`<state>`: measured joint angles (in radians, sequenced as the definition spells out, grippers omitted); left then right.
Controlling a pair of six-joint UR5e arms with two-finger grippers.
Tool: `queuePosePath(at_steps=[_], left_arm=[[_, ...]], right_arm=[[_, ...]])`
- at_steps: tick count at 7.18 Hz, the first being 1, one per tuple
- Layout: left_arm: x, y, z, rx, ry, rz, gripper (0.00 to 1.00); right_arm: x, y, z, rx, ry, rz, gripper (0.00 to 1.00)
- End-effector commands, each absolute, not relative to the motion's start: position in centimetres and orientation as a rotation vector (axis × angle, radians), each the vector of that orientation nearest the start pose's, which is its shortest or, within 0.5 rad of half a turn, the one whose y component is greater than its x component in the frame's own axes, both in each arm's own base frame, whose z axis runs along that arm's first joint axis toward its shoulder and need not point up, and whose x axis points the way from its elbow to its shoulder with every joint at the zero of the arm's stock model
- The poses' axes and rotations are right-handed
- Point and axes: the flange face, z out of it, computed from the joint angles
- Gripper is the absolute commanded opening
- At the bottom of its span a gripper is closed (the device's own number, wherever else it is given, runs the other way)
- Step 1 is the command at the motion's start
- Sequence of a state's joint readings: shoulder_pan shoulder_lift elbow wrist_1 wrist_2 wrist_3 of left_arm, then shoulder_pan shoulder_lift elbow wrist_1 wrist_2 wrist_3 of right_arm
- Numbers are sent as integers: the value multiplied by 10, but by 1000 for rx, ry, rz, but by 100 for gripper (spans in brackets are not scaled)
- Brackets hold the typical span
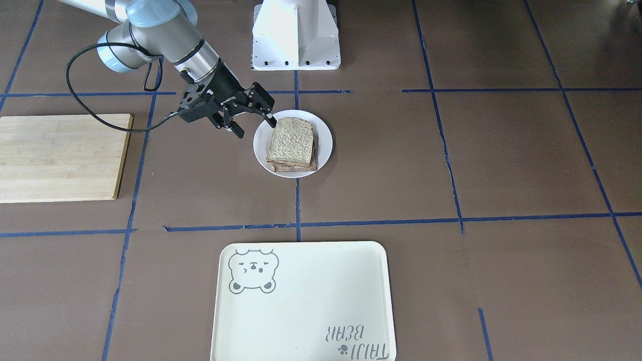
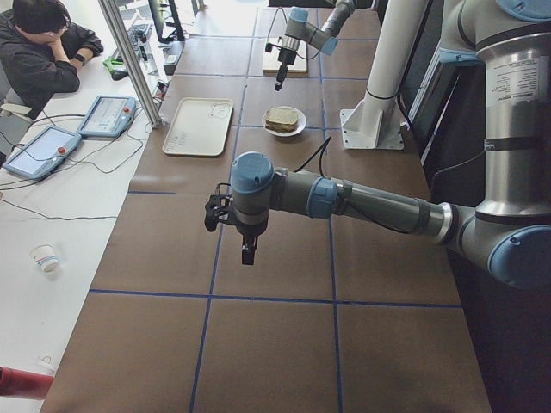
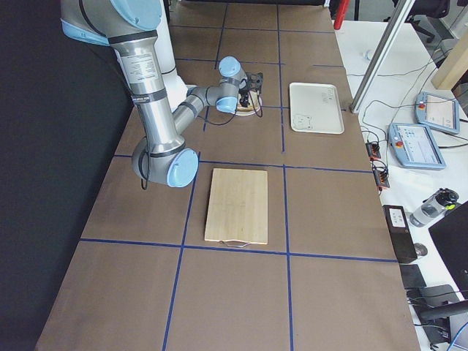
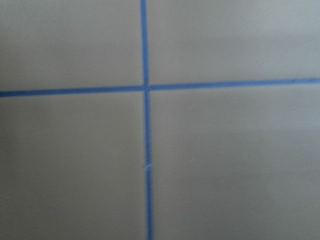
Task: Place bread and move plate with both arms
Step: 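Raise the right gripper away from the plate while the left arm reaches toward it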
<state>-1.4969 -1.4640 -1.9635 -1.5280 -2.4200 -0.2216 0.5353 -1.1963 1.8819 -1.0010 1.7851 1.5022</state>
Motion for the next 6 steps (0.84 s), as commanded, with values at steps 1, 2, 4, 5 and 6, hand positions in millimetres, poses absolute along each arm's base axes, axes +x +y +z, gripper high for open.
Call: queuePosePath(at_steps=[1,2,4,5,6], left_arm=[[61,-454,436,88,992,-43,100],[106,-453,415,71,1050,-68,100],[162,-474,391,67,1171,-130,100],[188,-486,390,90,1193,-169,100],[214,-487,396,101,1231,-188,100]], right_arm=[[-391,-426,242,192,-1087,319,100],[-378,-437,250,238,-1003,245,100],[-343,-462,272,239,-845,94,100],[-324,-472,281,235,-819,58,100],[-299,-485,288,218,-814,8,100]])
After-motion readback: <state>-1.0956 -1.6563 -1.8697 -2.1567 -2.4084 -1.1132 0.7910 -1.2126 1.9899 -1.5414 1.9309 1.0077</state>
